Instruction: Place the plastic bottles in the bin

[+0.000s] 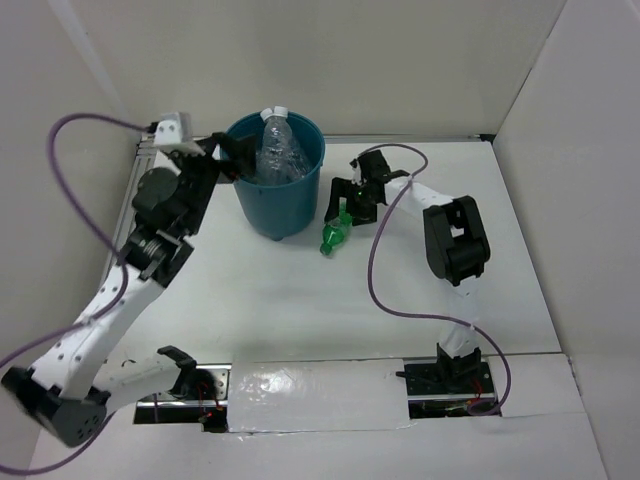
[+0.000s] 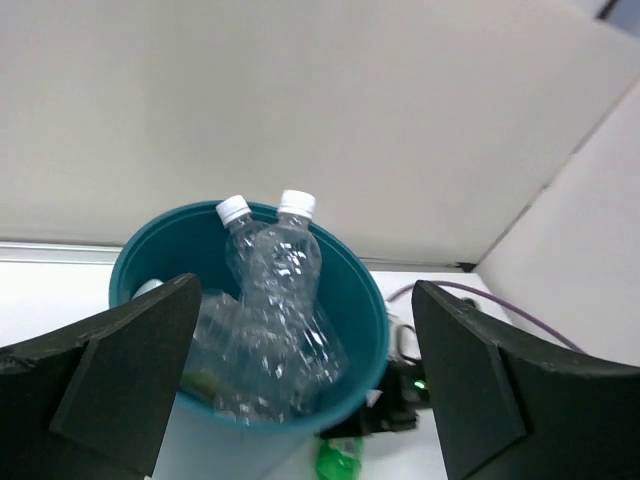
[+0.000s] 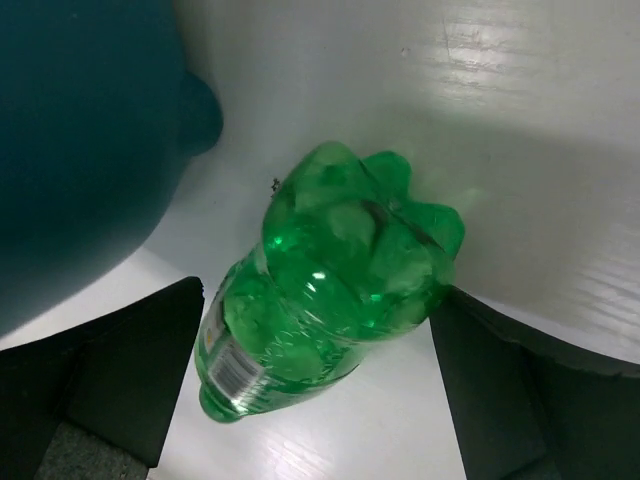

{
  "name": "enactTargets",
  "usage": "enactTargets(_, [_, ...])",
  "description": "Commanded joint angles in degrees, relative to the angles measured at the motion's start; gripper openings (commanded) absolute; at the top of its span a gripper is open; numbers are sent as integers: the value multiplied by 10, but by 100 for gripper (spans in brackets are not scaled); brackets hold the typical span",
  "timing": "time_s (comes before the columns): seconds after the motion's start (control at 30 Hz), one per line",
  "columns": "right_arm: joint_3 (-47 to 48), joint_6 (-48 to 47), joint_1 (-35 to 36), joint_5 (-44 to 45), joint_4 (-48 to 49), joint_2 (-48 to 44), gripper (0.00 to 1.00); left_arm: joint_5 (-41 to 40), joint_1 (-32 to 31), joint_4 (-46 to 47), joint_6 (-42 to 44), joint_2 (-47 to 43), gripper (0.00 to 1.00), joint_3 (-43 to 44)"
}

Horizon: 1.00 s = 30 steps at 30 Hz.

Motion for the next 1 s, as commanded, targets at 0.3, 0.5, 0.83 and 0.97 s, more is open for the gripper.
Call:
enactTargets(0.3, [-11,29,8,117,21,-33,18,-39,-73,-199,-91,-238,99,-207])
enactTargets(0.5, [47,-89,-63,75,45,-157,2,-34,-103,-242,-175,-261,99,-300])
enactTargets(0.83, [239,-111,-42,-102,195,-166,2,-34,-126,-225,-204,-267,99,-355])
enactTargets(0.97, [351,-120,14,-102,188,-95,5,-29,-126,-225,-204,-261,99,-367])
